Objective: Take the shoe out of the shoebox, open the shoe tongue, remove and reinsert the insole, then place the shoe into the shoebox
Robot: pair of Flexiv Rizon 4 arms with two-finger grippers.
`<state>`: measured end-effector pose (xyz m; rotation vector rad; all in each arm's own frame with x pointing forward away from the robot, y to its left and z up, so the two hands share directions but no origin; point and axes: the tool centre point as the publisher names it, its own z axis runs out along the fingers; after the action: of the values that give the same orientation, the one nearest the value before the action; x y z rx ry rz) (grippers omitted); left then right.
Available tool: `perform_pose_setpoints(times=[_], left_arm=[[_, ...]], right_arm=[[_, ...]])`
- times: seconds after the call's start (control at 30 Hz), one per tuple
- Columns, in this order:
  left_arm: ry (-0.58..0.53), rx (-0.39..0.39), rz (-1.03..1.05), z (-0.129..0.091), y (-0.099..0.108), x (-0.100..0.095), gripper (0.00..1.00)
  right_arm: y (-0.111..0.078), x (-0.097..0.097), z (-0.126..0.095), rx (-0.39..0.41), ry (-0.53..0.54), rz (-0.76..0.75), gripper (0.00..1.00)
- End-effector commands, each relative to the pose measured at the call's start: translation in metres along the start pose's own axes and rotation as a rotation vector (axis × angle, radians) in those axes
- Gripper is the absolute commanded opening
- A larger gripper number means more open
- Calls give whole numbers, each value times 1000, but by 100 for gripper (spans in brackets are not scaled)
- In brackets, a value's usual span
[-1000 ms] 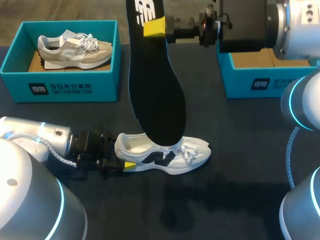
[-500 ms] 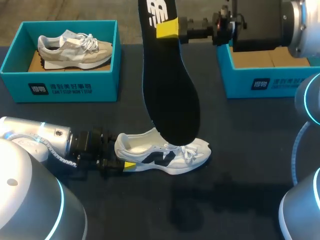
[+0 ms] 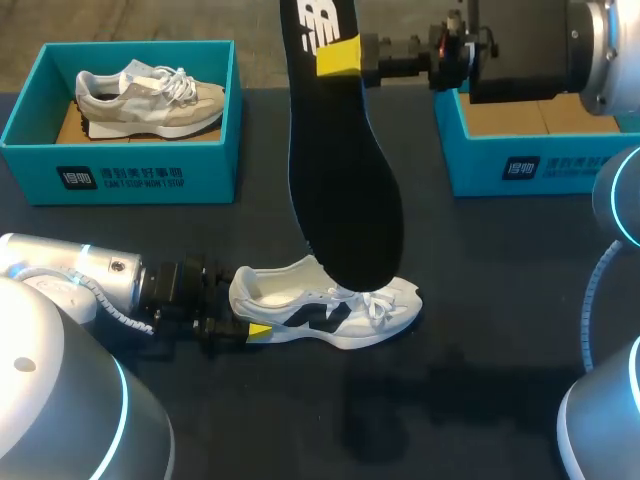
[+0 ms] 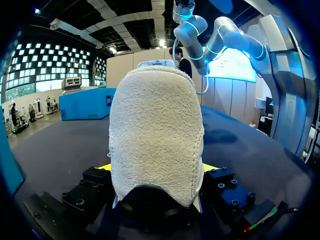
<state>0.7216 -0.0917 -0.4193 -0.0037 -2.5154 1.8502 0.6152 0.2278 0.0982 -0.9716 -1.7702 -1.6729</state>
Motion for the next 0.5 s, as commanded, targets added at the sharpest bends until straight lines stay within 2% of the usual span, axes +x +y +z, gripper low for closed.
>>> perform_pose_setpoints(times=[0.03,0.33,0.37,0.4,0.43,0.47,0.5], left_arm=[[0,-1,-1,2,5,2,0],[0,-1,-1,2,5,2,0],[12,-6,-3,1,5,1,5],[5,-16,-2,1,6,0,18],[21,-17,-7,0,6,-1,35],[33,-12,-10,0,6,-1,78],[31,-15,-10,0,6,-2,100]], right_arm=[[0,0,4,-2,-4,3,0],[0,0,4,-2,-4,3,0],[0,0,4,-2,-4,3,0],[0,0,4,-2,-4,3,0],[0,0,4,-2,-4,3,0],[0,0,4,-2,-4,3,0],[0,0,4,-2,-4,3,0]])
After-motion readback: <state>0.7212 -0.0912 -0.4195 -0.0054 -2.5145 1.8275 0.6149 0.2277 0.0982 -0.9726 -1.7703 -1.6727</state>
